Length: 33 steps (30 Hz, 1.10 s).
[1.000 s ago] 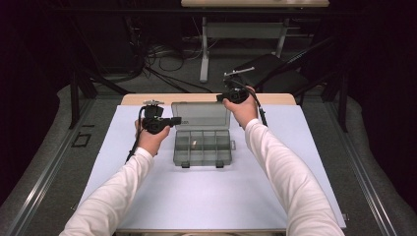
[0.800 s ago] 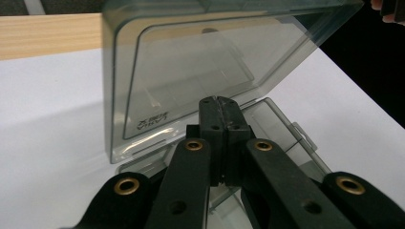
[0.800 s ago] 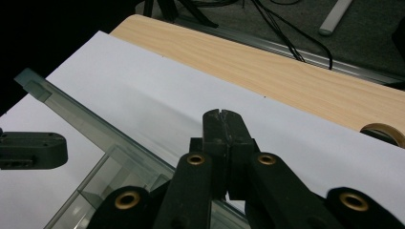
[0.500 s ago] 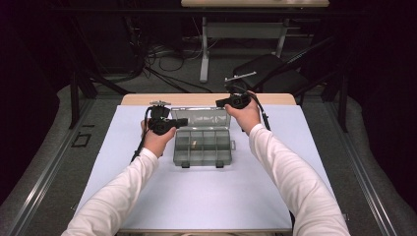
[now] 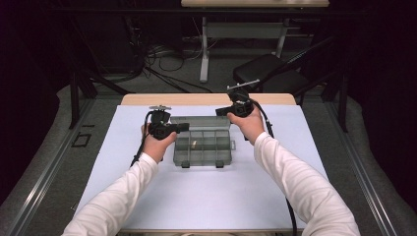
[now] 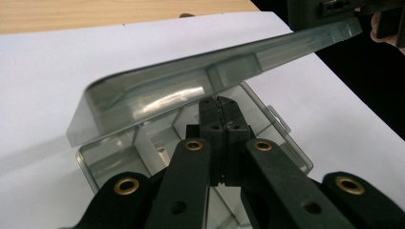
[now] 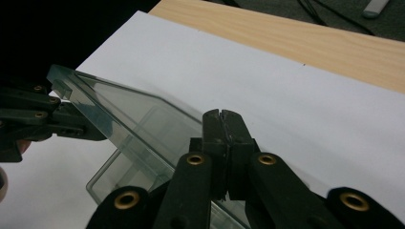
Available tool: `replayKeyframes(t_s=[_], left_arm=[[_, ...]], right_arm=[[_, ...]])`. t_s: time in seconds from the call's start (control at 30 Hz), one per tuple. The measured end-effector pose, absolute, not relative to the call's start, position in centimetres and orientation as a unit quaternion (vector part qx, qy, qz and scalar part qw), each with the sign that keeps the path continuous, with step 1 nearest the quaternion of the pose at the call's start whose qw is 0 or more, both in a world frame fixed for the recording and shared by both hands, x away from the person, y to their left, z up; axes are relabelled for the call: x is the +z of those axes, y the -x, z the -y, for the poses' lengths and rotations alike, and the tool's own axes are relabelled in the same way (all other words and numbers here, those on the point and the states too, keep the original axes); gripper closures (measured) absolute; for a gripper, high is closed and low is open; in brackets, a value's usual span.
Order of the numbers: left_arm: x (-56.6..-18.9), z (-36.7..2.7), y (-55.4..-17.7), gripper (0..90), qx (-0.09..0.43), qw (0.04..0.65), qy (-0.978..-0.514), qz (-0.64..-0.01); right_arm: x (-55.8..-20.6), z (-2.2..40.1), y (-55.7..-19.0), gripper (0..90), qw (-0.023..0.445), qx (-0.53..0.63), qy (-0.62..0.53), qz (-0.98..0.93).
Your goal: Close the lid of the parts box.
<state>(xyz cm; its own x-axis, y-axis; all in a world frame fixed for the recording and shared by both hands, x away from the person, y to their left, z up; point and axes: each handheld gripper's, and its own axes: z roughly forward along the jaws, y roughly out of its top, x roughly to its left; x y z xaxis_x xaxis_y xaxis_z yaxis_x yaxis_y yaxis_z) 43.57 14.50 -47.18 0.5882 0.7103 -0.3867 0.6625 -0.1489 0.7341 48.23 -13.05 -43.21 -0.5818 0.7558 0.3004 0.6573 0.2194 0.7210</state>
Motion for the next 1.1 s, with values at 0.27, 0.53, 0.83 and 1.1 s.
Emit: replayKeyframes(t_s=[0.27, 0.53, 0.83, 1.1], left_arm=[[-48.1, -14.6, -41.6, 90.0, 0.019, 0.478, -0.758, -0.443], [-49.4, -14.1, -39.8, 90.0, 0.026, 0.473, -0.767, -0.433], [-51.3, -14.2, -38.6, 90.0, 0.019, 0.481, -0.757, -0.441], [-51.8, -14.6, -38.1, 90.0, 0.018, 0.488, -0.75, -0.446]], right_arm=[[-44.2, 13.2, -46.2, 89.5, 0.037, 0.428, -0.441, -0.788], [-45.4, 13.1, -44.7, 89.3, 0.021, 0.421, -0.436, -0.795], [-46.6, 13.2, -43.2, 89.4, 0.017, 0.423, -0.431, -0.797], [-47.1, 13.2, -42.6, 89.4, 0.016, 0.425, -0.43, -0.796]])
